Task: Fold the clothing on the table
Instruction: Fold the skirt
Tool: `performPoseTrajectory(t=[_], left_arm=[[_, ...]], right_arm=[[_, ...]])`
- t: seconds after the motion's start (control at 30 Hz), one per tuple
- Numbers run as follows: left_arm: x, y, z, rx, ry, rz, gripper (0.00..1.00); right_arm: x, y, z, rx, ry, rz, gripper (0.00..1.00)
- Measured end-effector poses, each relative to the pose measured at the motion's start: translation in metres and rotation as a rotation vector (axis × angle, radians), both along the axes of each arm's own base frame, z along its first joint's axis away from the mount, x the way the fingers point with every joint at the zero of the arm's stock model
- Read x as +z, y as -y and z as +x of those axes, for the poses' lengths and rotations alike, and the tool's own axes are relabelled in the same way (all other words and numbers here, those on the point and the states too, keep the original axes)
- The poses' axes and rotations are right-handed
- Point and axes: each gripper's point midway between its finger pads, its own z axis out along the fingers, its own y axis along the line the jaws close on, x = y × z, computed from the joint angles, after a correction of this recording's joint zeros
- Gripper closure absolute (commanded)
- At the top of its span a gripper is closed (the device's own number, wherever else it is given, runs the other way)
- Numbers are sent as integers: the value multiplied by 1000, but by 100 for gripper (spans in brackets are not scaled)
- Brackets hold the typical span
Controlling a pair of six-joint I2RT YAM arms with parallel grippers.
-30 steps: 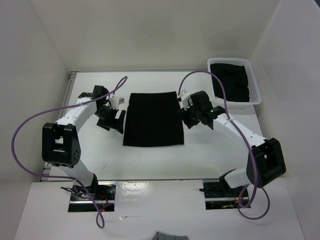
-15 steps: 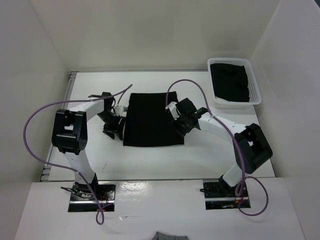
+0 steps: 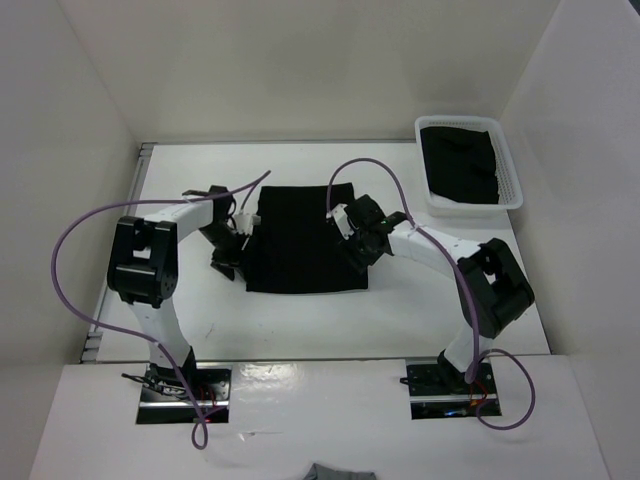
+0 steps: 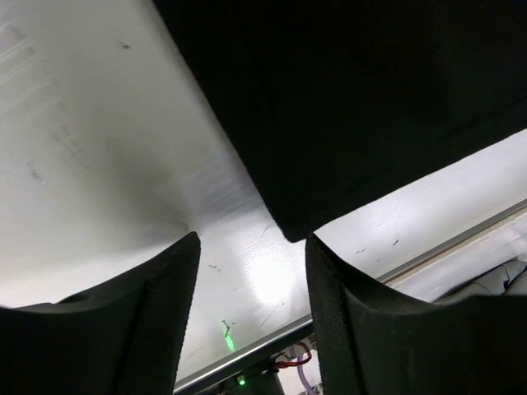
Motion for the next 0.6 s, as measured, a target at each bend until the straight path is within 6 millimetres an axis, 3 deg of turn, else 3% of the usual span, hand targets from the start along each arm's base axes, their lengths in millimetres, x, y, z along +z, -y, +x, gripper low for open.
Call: performPoseTrajectory(t=[0.37, 0.6], left_arm=[[-9, 23, -15, -67, -60, 9, 61], [-12, 30, -23, -89, -91, 10, 82]], right_arm=[[-2, 1, -3, -2, -15, -6, 37], [-2, 1, -3, -6, -18, -5, 37]])
